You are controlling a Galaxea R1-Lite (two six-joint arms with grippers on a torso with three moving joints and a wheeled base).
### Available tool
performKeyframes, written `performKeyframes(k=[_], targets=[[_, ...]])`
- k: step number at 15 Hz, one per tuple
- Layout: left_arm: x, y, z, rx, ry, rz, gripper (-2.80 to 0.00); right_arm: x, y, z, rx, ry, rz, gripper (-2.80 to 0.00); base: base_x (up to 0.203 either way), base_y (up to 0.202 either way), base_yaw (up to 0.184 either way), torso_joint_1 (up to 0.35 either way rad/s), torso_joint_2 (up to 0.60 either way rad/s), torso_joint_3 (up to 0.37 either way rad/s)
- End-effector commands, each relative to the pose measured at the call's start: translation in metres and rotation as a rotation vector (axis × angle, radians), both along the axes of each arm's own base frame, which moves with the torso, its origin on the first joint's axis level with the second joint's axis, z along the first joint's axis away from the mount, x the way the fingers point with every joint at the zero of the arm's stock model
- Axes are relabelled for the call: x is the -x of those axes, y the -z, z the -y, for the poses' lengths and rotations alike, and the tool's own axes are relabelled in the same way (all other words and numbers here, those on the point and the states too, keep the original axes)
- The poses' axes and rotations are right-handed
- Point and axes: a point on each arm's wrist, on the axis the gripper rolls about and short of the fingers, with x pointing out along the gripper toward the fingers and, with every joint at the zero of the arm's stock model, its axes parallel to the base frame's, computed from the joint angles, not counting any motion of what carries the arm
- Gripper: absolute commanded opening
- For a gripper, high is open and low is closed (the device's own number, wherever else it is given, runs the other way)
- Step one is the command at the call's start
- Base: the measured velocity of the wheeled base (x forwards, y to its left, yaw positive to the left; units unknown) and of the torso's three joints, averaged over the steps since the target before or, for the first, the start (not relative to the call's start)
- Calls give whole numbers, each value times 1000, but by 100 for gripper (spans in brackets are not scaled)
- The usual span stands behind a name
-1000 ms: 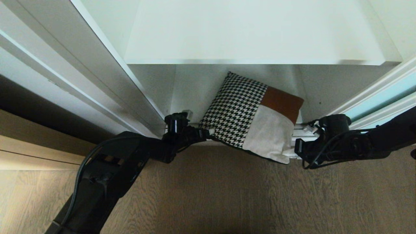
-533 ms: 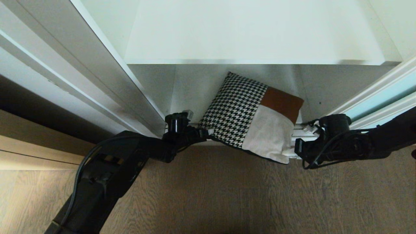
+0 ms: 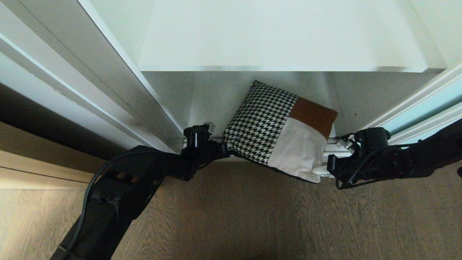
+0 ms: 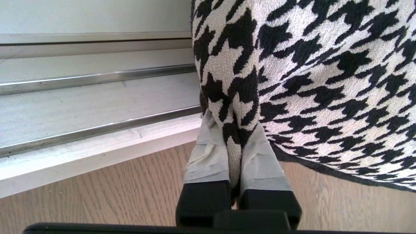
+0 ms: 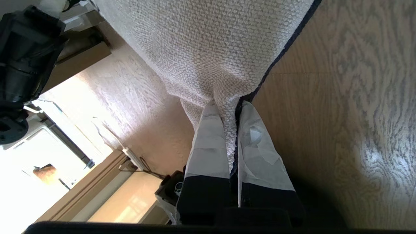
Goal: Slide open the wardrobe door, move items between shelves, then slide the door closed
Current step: Place the pillow on the higher shelf
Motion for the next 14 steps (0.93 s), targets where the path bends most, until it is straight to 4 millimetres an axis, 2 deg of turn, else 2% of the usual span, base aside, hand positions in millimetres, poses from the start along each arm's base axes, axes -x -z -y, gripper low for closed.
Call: performKeyframes(k=[1, 4, 6, 8, 10, 14], targets=[[0, 1, 0, 2, 0, 0, -280, 1, 0, 0, 0, -7, 3, -280, 0, 0, 0, 0, 0, 0], [0, -7, -1, 8, -12, 14, -280, -1, -2, 0, 7, -13, 19, -280, 0, 0, 0, 0, 0, 0], [1, -21, -2, 37, -87, 18, -280, 0, -11, 0, 4, -11, 45, -280, 0, 0, 0, 0, 0, 0], [6, -46, 3, 102, -163, 25, -280, 5, -25, 1, 4, -9, 77, -280, 0, 0, 0, 0, 0, 0], [15, -65, 4, 136, -206, 6, -280, 11, -41, 1, 1, -8, 114, -280, 0, 0, 0, 0, 0, 0], [43, -81, 8, 119, -168, -54, -280, 25, -71, 1, -10, 3, 179, -280, 0, 0, 0, 0, 0, 0]])
